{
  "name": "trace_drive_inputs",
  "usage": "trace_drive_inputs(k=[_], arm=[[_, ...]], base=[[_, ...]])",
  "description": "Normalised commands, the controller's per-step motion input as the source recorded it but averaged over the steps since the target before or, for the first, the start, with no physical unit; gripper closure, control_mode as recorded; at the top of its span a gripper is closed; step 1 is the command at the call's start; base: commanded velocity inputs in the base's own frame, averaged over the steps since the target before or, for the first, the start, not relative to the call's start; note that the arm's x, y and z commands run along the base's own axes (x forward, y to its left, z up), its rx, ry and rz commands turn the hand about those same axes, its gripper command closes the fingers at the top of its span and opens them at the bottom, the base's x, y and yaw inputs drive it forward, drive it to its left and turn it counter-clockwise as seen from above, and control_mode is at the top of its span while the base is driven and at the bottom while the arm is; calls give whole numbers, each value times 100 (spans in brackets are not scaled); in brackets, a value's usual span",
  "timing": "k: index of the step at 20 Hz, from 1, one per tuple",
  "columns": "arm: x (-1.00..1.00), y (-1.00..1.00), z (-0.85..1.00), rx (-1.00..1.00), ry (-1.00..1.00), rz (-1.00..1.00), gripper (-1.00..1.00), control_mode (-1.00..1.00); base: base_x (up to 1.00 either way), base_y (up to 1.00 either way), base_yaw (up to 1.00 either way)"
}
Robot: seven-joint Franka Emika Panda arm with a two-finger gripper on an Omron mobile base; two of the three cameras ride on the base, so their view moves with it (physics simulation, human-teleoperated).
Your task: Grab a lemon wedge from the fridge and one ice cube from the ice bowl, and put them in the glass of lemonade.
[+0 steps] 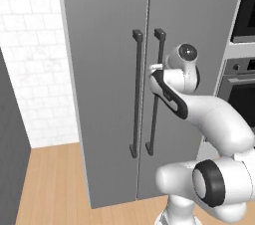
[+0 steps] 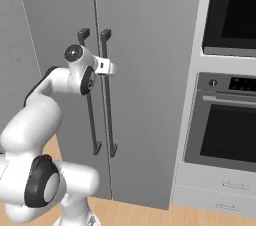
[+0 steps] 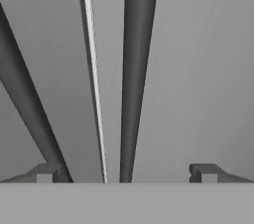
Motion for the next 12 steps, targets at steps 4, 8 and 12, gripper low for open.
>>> trace_drive_inputs(k=[4,8,12], arm=[[10,0,26,0,-1,0,-100,-100],[-5,2,8,0,-8,-2,-100,-100],[21,-1,0,0,0,-3,-100,-100]], base=[[0,0,0],[0,0,0],[0,0,0]])
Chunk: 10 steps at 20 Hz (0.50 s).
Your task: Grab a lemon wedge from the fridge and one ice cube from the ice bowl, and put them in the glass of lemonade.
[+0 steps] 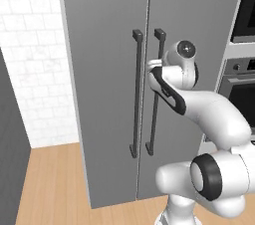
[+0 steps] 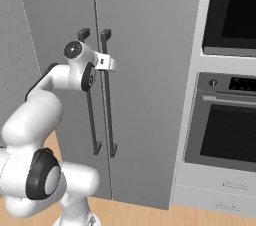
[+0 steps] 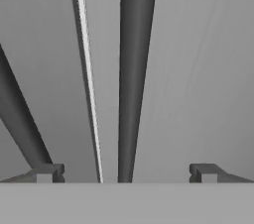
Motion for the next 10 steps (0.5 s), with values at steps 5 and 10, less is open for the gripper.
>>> trace_drive_inputs(k=[5,10], arm=[[42,-7,0,7,3,-1,-100,-100],[26,0,-7,2,10,0,-100,-100]], base=[[0,0,0],[0,0,0]])
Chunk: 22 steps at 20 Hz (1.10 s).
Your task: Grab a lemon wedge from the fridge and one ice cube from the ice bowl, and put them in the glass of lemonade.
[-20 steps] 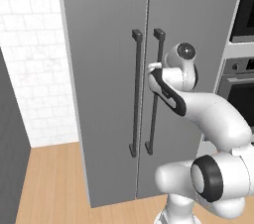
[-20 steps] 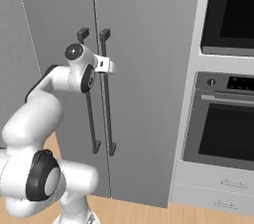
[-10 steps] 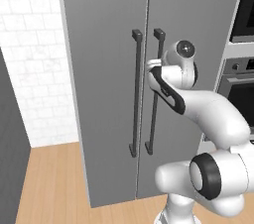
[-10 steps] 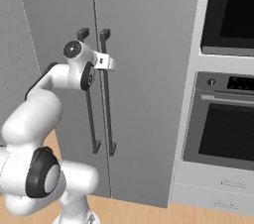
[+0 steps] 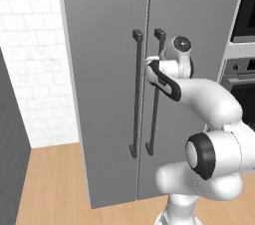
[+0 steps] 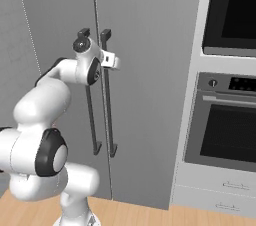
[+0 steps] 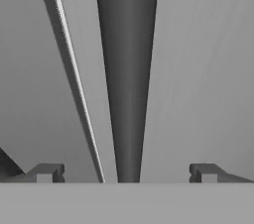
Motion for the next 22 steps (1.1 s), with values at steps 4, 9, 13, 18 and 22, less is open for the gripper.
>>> trace_drive_inputs(k=[4,9,13,18,22], arm=[[17,0,-28,0,5,0,-100,-100],[15,0,-33,0,0,0,-100,-100],[24,0,-26,0,0,0,-100,-100],[37,0,-11,0,0,0,-100,-100],[0,0,0,0,0,0,-100,-100]], base=[[0,0,0],[0,0,0],[0,0,0],[0,0,0],[0,0,0]])
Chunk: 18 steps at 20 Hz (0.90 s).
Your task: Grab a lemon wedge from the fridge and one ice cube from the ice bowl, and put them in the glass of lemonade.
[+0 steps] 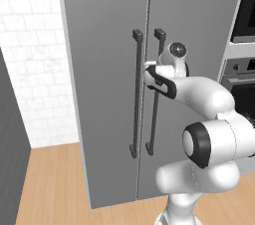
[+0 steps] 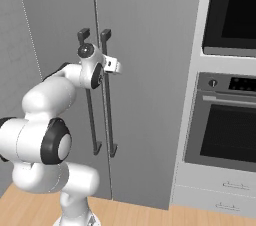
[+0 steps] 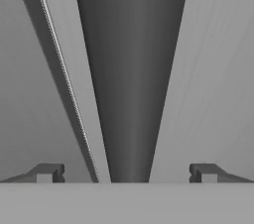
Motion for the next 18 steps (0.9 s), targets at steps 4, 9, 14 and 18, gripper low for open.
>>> trace_drive_inputs(k=[4,9,14,18], arm=[[0,0,0,0,0,0,100,-100],[0,0,0,0,0,0,100,-100],[0,0,0,0,0,0,100,-100],[0,-22,-2,0,0,-5,100,-100]], base=[[0,0,0],[0,0,0],[0,0,0],[0,0,0]])
